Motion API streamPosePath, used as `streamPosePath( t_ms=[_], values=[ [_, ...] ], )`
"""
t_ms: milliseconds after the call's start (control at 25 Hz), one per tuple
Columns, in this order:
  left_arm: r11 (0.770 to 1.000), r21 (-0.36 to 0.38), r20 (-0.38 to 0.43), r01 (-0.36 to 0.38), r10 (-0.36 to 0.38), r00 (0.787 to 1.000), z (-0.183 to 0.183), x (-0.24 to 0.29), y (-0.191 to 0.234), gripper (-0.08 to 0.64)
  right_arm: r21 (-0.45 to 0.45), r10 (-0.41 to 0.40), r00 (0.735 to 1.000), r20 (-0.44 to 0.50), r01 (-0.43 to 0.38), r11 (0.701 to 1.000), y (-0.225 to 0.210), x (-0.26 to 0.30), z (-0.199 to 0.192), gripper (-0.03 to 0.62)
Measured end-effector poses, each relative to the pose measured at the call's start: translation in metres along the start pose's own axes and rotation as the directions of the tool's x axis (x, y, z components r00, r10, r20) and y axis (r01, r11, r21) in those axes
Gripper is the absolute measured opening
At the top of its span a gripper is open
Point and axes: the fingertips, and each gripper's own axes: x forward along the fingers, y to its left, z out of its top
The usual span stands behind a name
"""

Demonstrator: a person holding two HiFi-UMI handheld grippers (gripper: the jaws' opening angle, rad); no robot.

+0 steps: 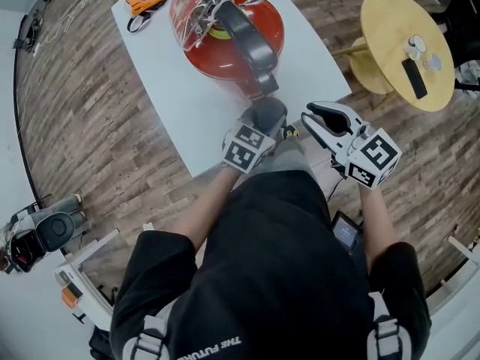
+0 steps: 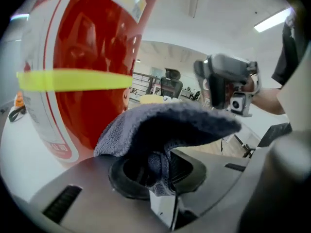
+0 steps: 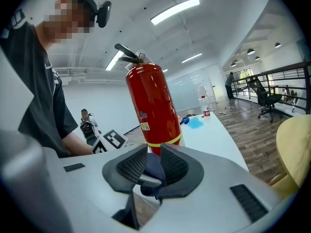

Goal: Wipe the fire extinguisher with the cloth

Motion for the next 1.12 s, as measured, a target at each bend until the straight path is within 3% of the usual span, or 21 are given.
streamPosePath(
  t_ms=[120, 240, 360, 440, 560, 720, 800, 880, 960, 1040, 1120],
  values=[
    [0.987, 0.110, 0.102, 0.119, -0.130, 0.986, 0.022, -0.027, -0.017, 0.081, 0.000, 0.037, 0.999, -0.036, -0.037, 0.999, 0.004, 0.019, -0.019, 0.094],
    [0.940, 0.235, 0.169, 0.246, -0.289, 0.942, 0.039, -0.056, -0.041, 0.081, 0.022, 0.169, 0.985, -0.035, -0.168, 0.986, 0.024, 0.036, -0.026, 0.177],
    [0.905, 0.351, 0.150, 0.240, -0.307, 0.940, 0.042, -0.071, -0.048, 0.081, 0.008, 0.295, 0.955, -0.039, -0.295, 0.955, 0.046, 0.047, -0.025, 0.210],
    [0.906, 0.365, 0.137, 0.215, -0.281, 0.950, 0.040, -0.073, -0.045, 0.081, -0.022, 0.325, 0.945, -0.045, -0.326, 0.945, 0.050, 0.052, -0.023, 0.202],
    [0.939, 0.302, 0.155, 0.165, -0.220, 0.963, 0.037, -0.075, -0.029, 0.089, -0.092, 0.257, 0.965, -0.040, -0.260, 0.961, 0.043, 0.061, -0.020, 0.098],
    [0.975, 0.202, 0.214, 0.094, -0.137, 0.967, 0.035, -0.091, -0.008, 0.124, -0.018, 0.071, 0.993, 0.092, -0.070, 0.997, 0.003, 0.057, -0.003, 0.083],
    [0.982, 0.182, 0.237, 0.047, -0.090, 0.967, 0.034, -0.102, 0.002, 0.124, 0.020, -0.010, 0.974, 0.228, 0.005, 1.000, -0.013, 0.043, 0.028, 0.080],
    [0.986, 0.169, 0.259, 0.005, -0.049, 0.965, 0.035, -0.111, 0.011, 0.124, 0.055, -0.062, 0.918, 0.392, 0.044, 0.998, -0.022, 0.023, 0.079, 0.078],
    [0.987, 0.154, 0.283, -0.037, -0.008, 0.959, 0.040, -0.118, 0.019, 0.124, 0.012, -0.070, 0.867, 0.494, 0.074, 0.997, -0.021, 0.010, 0.129, 0.078],
    [0.989, 0.127, 0.315, -0.077, 0.033, 0.949, 0.047, -0.124, 0.028, 0.123, -0.114, -0.063, 0.867, 0.494, 0.136, 0.984, -0.019, 0.017, 0.154, 0.078],
    [0.991, 0.081, 0.347, -0.105, 0.071, 0.935, 0.052, -0.129, 0.035, 0.123, -0.154, -0.086, 0.896, 0.436, 0.169, 0.974, -0.031, 0.032, 0.142, 0.078]
  ],
)
